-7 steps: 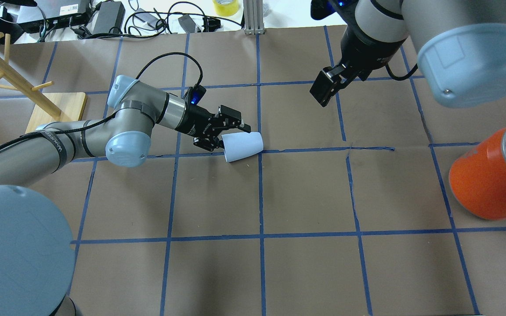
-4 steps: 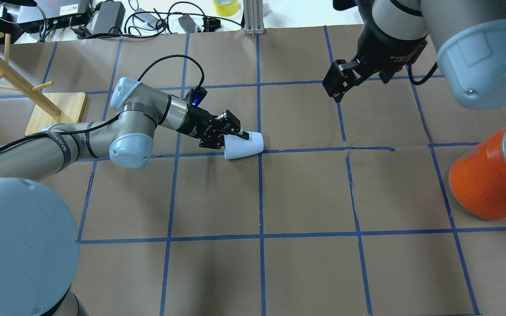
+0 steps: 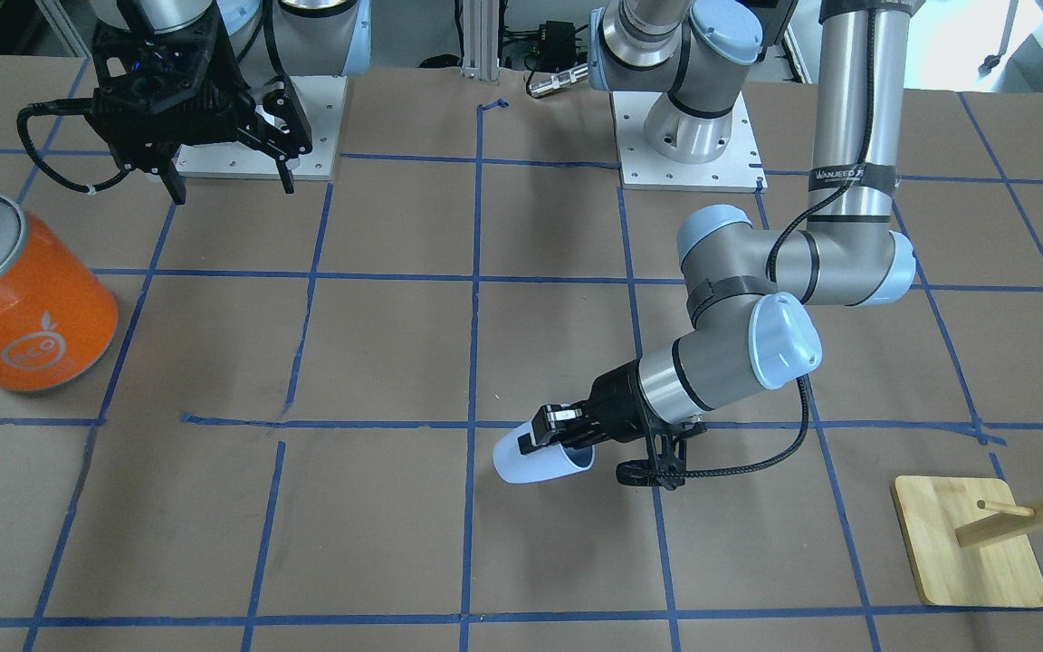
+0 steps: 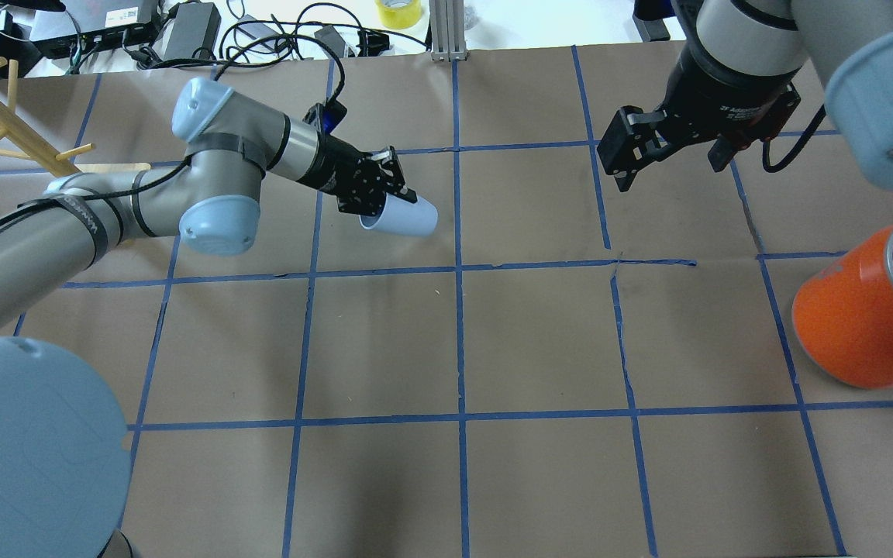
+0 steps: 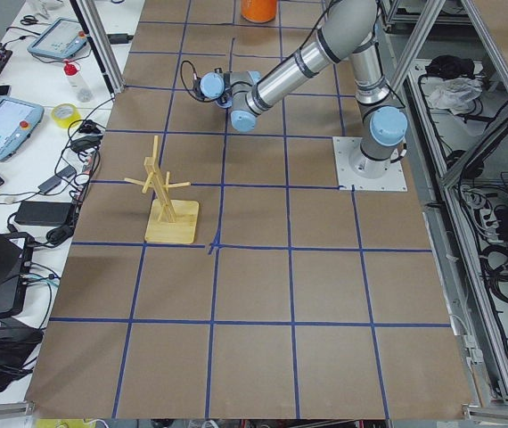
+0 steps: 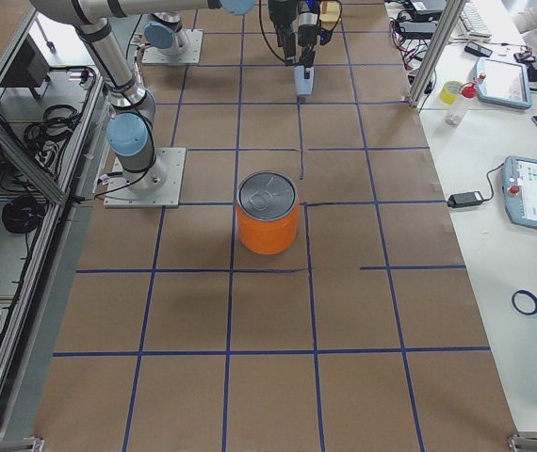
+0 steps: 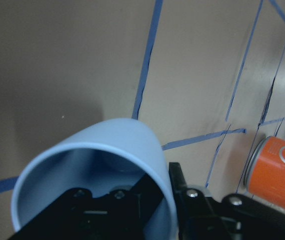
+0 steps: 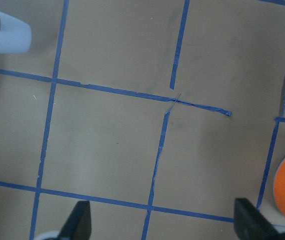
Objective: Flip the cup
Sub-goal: 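Lift the cup with the left gripper and swing it upright toward the wooden stand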
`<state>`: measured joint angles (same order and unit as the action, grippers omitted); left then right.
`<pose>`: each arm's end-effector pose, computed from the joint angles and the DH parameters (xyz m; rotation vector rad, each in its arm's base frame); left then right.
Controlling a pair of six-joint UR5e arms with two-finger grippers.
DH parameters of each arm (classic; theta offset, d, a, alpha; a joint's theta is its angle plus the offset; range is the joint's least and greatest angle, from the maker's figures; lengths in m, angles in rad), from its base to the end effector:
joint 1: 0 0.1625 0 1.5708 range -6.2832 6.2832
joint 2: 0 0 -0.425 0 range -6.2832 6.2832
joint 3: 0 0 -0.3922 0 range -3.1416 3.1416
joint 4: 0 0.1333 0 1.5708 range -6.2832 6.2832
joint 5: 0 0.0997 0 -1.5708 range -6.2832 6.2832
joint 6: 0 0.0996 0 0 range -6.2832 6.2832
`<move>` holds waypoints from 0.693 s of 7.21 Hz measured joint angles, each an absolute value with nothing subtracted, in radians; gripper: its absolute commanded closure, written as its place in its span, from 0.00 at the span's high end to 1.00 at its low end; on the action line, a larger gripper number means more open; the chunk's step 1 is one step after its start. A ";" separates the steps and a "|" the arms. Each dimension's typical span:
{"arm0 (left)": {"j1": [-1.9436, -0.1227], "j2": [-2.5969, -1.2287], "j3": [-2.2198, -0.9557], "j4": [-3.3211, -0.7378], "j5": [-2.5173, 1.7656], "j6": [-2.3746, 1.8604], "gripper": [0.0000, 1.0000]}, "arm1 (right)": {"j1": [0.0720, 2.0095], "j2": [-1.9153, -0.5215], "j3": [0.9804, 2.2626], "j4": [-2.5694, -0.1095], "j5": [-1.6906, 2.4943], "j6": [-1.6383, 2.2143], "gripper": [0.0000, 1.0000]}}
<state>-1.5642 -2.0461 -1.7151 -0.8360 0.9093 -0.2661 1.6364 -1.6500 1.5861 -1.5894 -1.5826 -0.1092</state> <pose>-0.1904 -0.6231 0.2460 0.2875 -2.4551 0.0315 0.1623 -0.4557 0.5202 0.2721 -3.1135 0.1286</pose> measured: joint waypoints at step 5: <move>-1.578 -2.037 -1.461 -0.977 1.554 0.007 0.00 | 1.565 -1.659 1.588 -1.551 -1.519 -0.043 1.00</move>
<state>-1.5781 -2.0366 -1.4608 -0.9768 1.5541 0.0068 1.5649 -1.6595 1.5881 -1.5506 -1.5187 -0.0430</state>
